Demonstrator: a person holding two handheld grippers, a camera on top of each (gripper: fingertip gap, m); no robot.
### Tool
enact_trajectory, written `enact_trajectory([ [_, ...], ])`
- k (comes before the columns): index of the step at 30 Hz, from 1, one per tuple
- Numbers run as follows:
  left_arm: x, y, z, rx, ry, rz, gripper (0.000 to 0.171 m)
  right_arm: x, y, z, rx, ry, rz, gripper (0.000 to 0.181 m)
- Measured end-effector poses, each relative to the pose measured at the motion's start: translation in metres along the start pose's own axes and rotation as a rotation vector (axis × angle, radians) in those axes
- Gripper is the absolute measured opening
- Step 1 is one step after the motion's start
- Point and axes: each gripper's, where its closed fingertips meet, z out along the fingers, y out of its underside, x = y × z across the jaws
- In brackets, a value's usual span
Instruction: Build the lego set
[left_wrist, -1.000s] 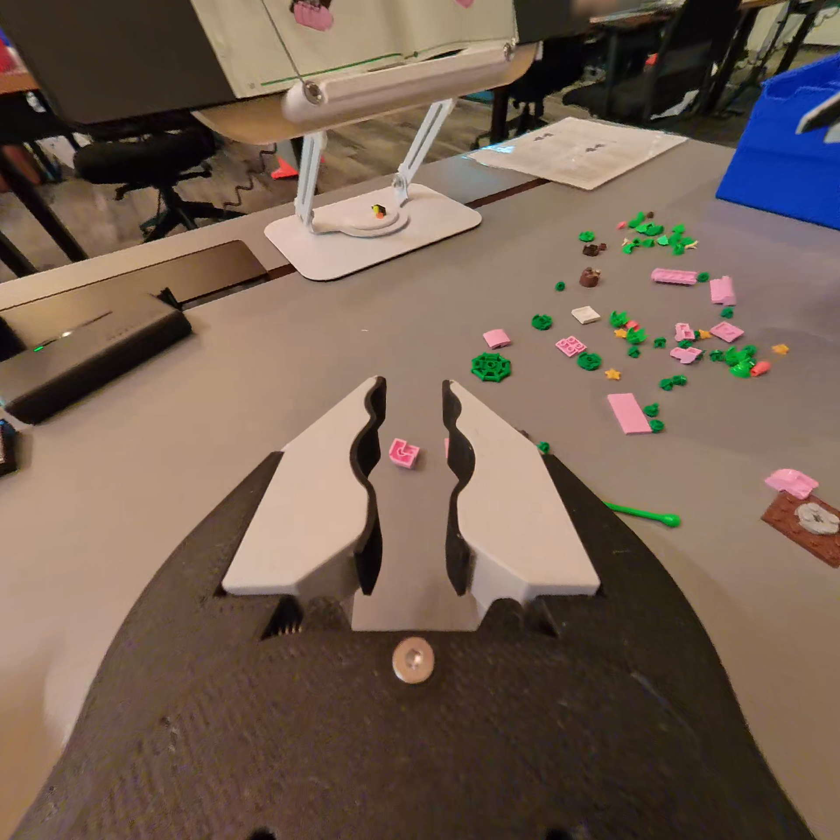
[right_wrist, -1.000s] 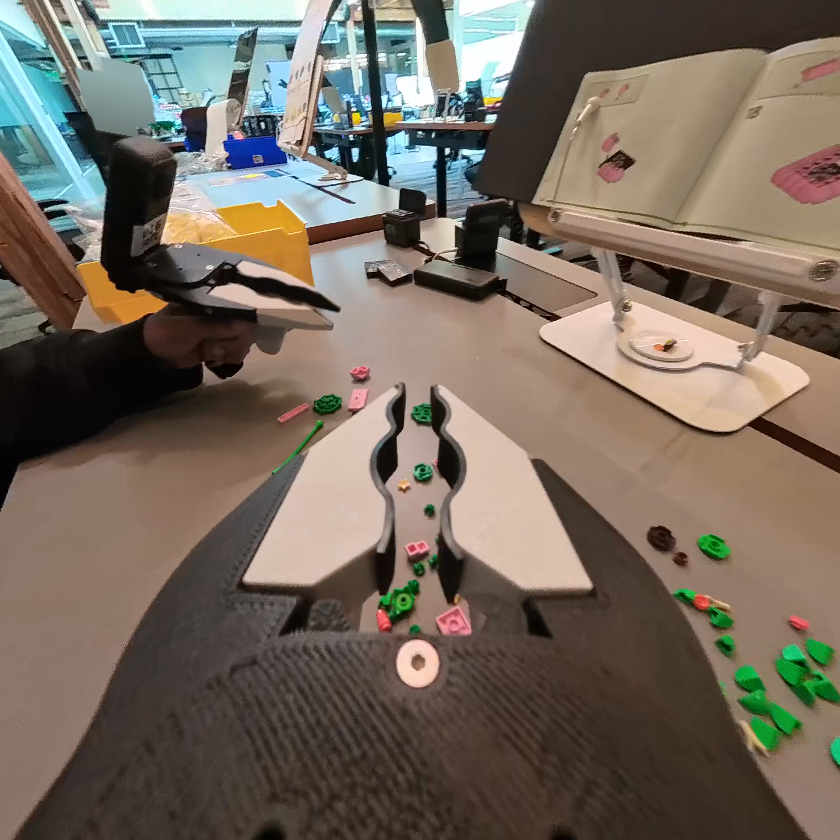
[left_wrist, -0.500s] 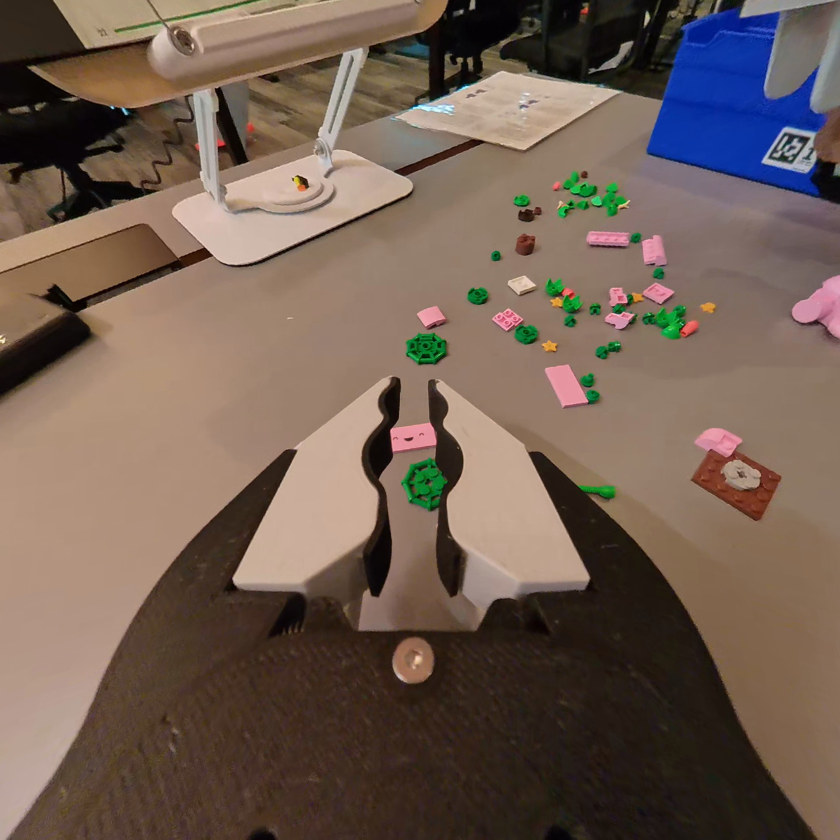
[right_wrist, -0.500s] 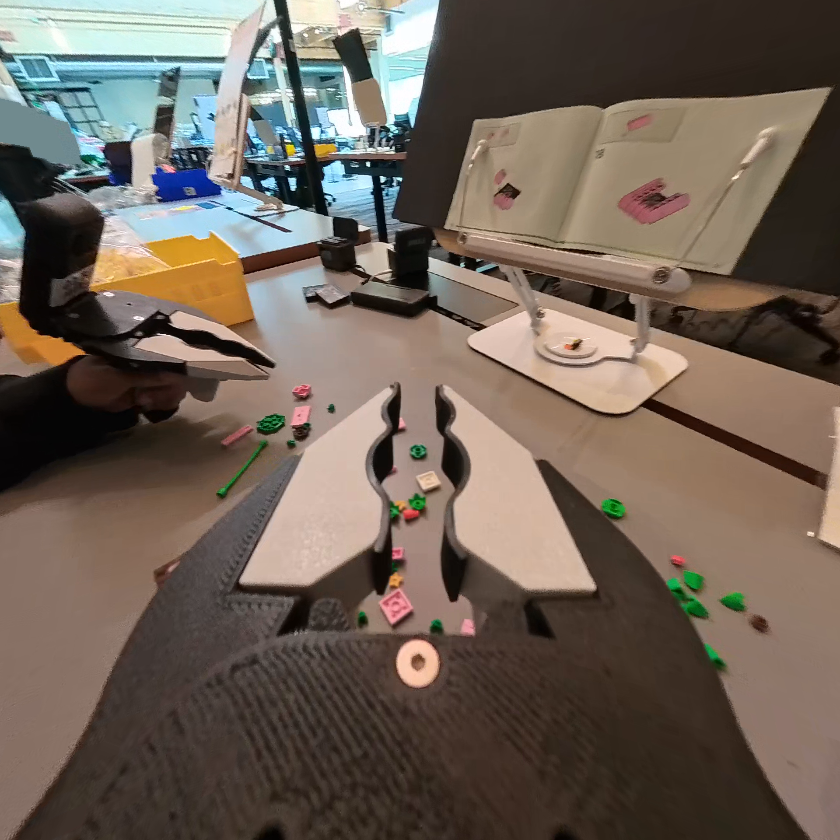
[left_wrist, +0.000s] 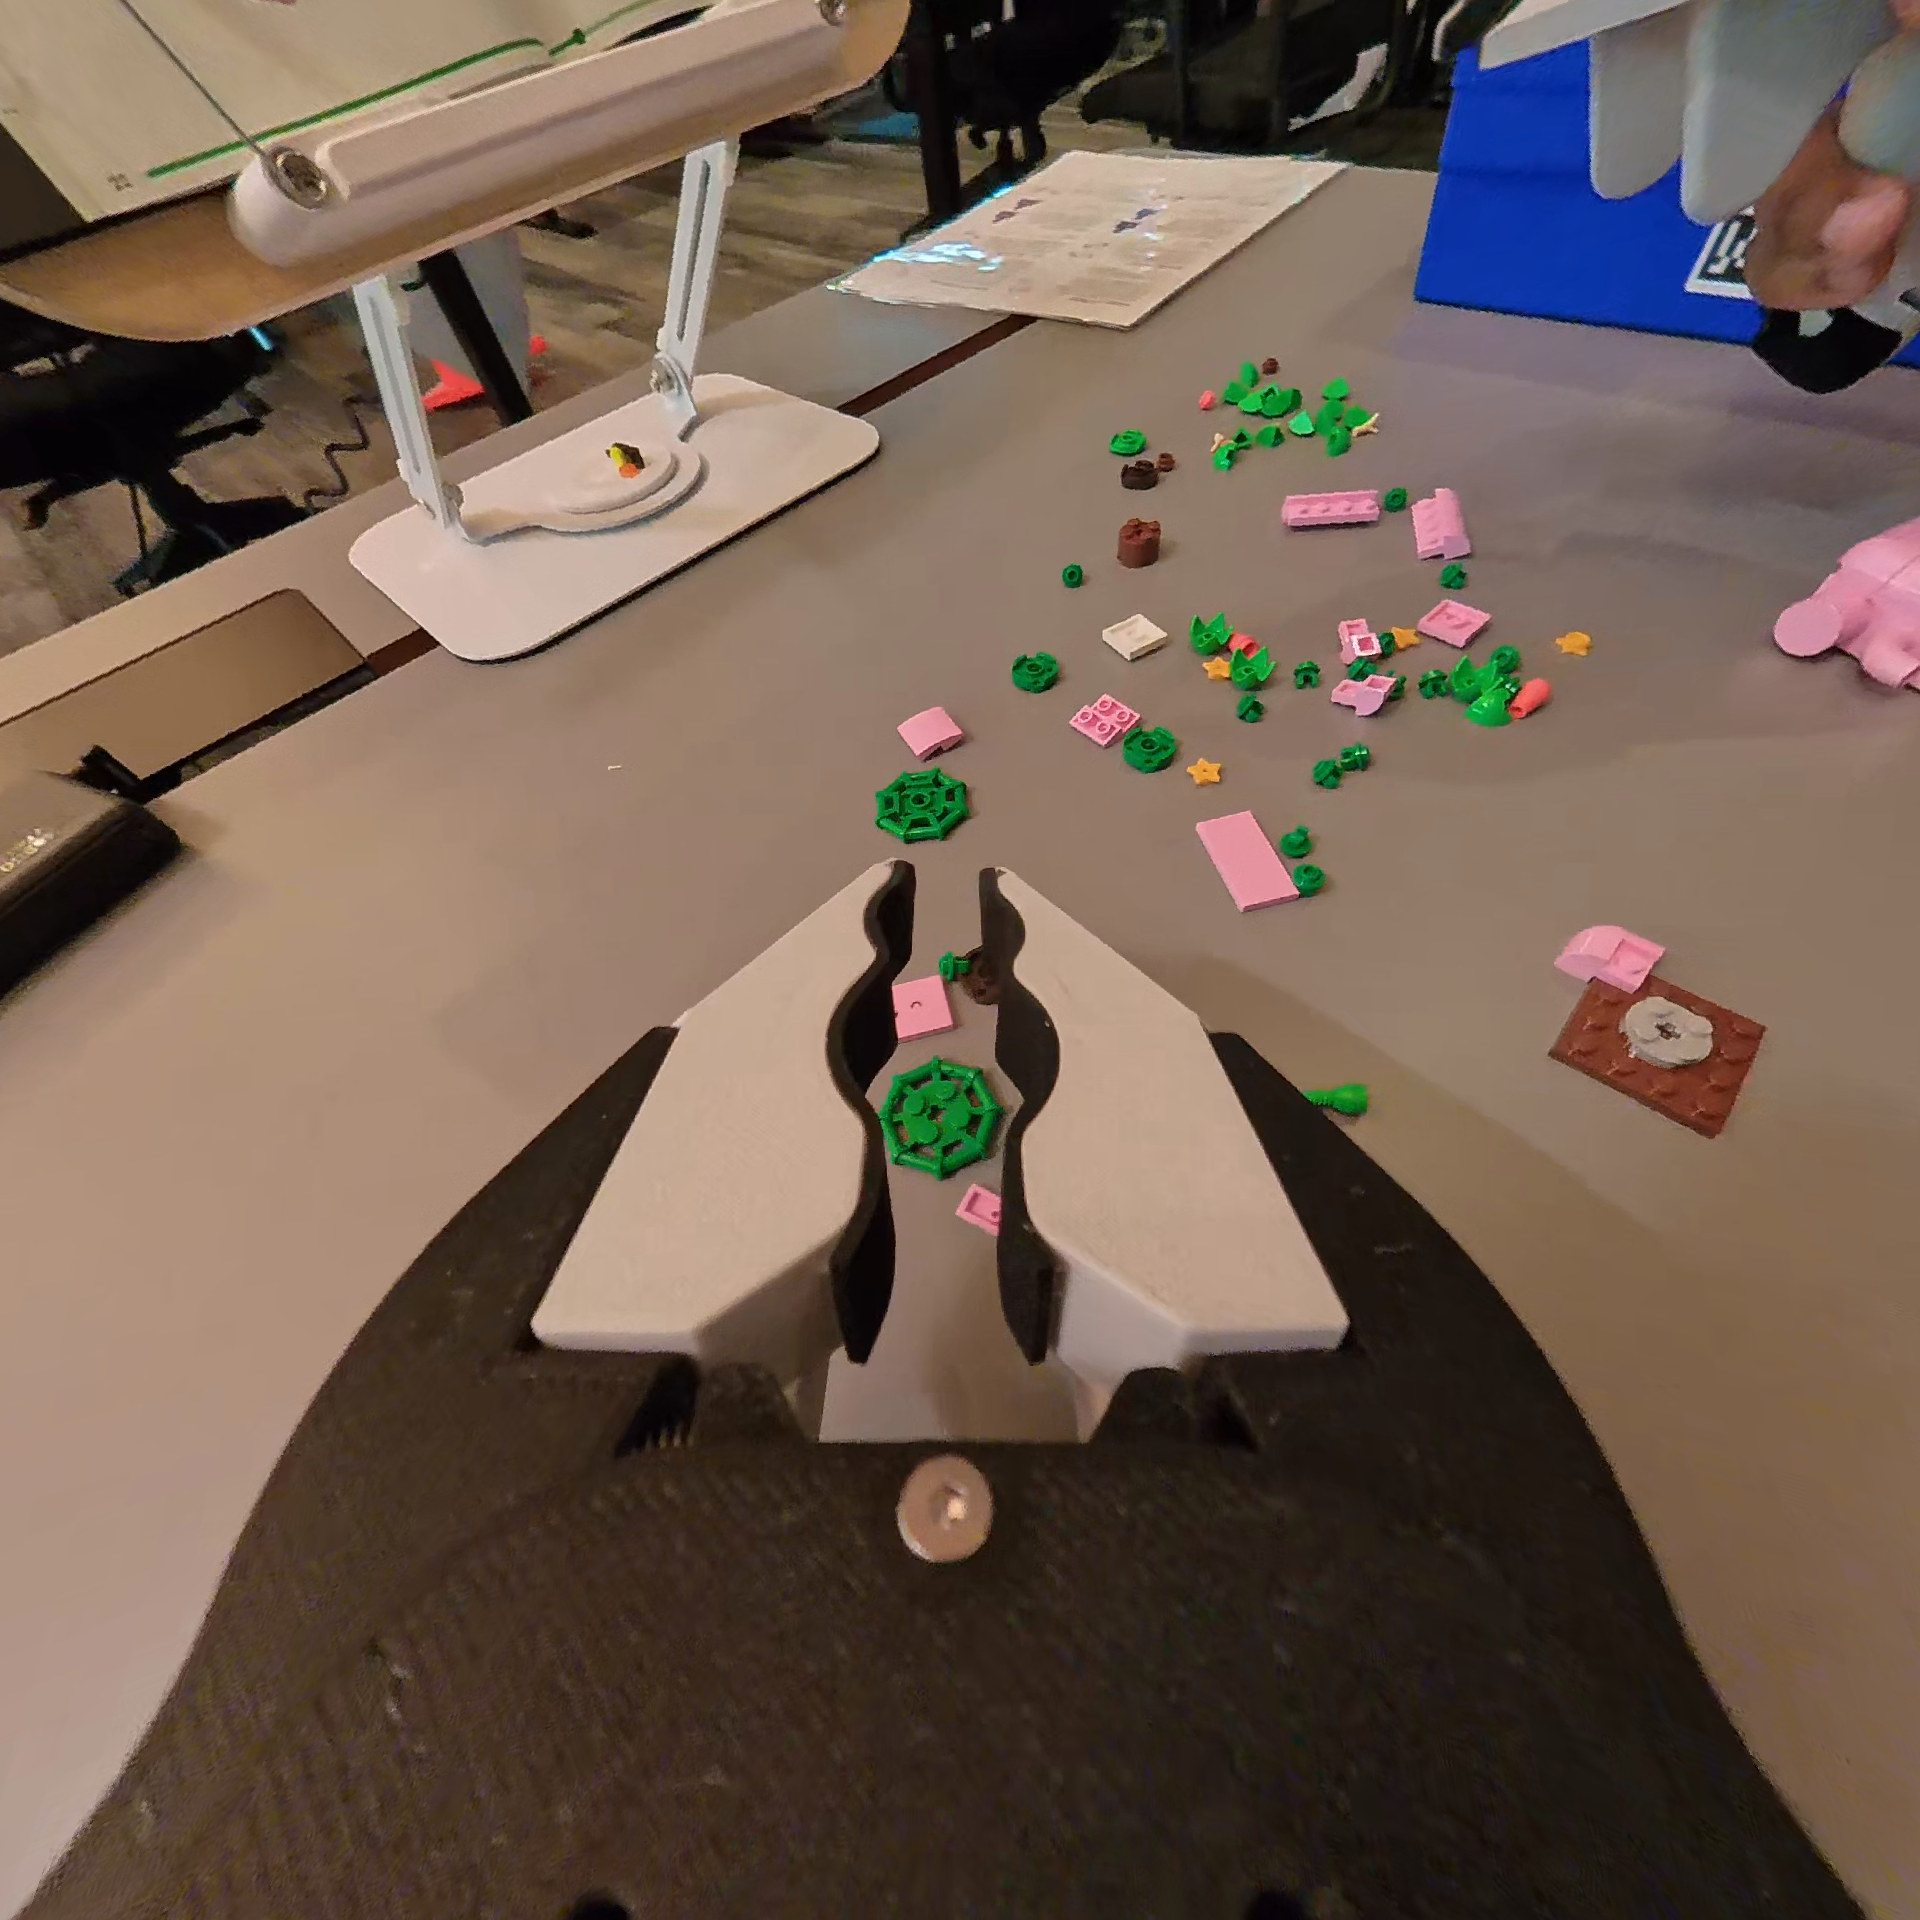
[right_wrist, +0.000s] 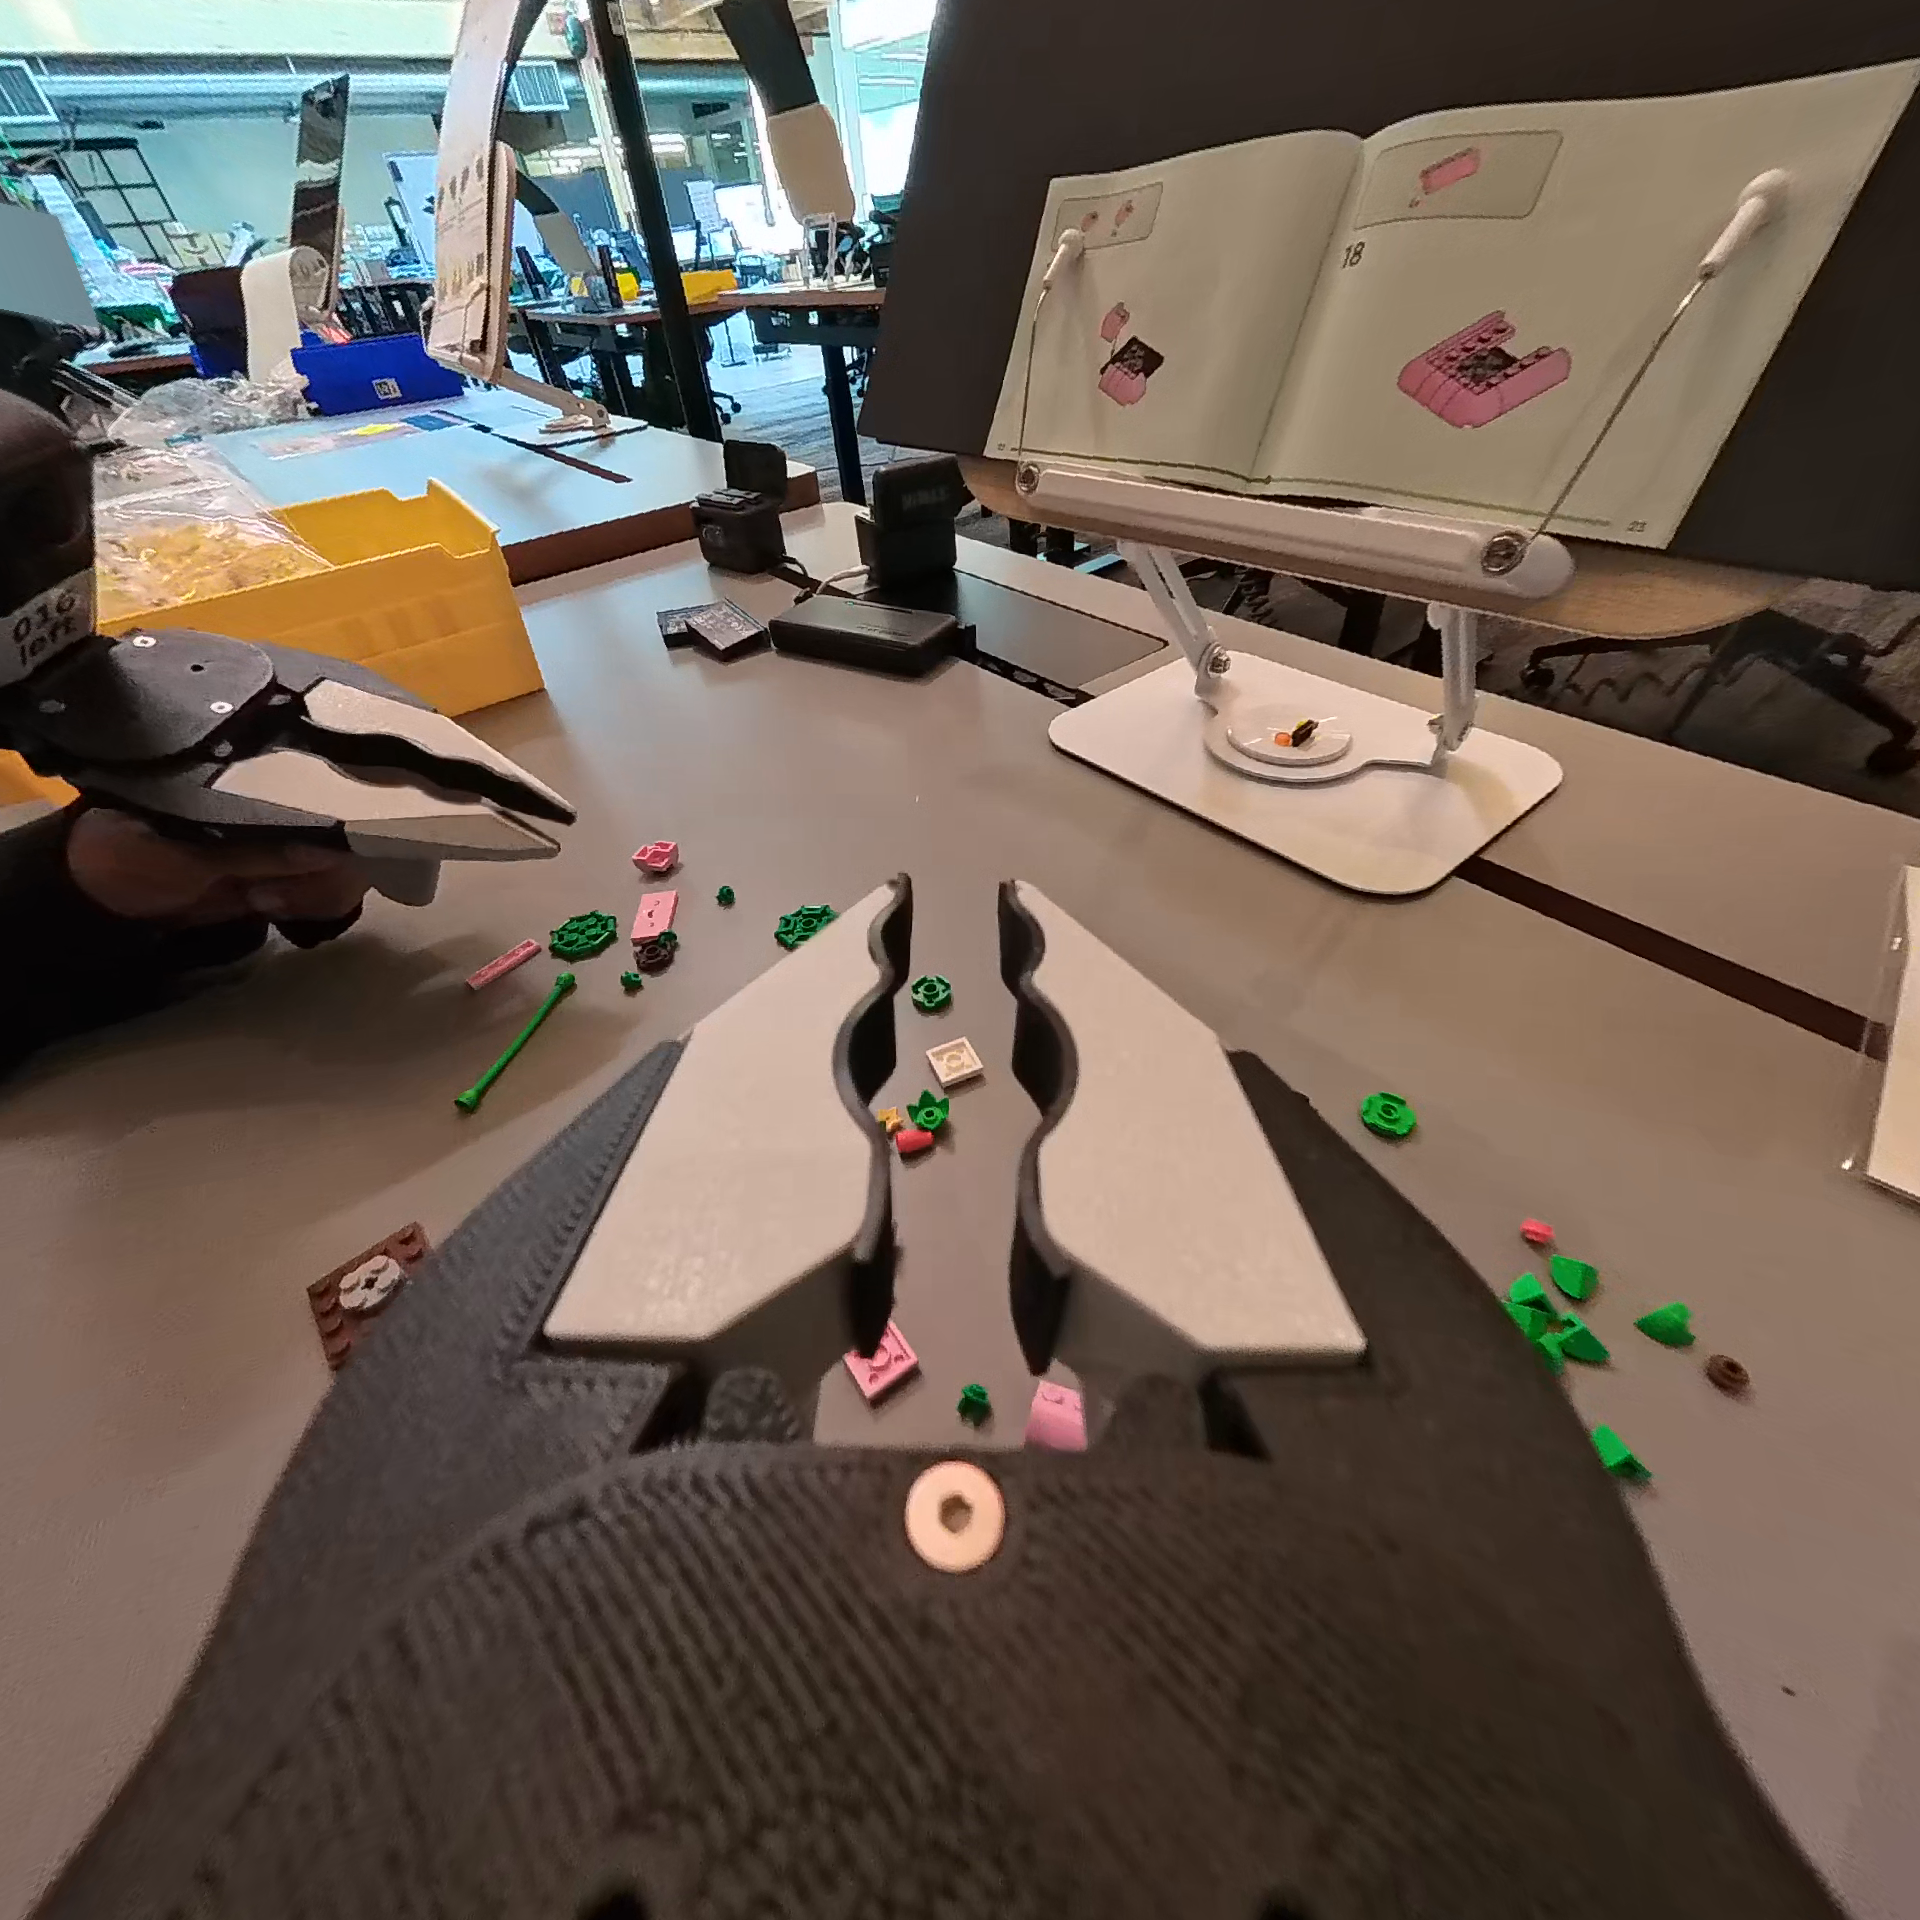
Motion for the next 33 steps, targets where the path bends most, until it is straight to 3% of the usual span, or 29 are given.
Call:
enact_trajectory([
  [25,0.013,-0.002,0.001,0.005,0.031,0.028,0.009,-0.014,0.023,0.017,-0.089,-0.04,-0.025,0.019],
  [33,0.015,-0.004,0.0,0.018,0.022,0.039,0.012,-0.027,0.015,0.017,-0.043,-0.117,0.052,0.019],
])
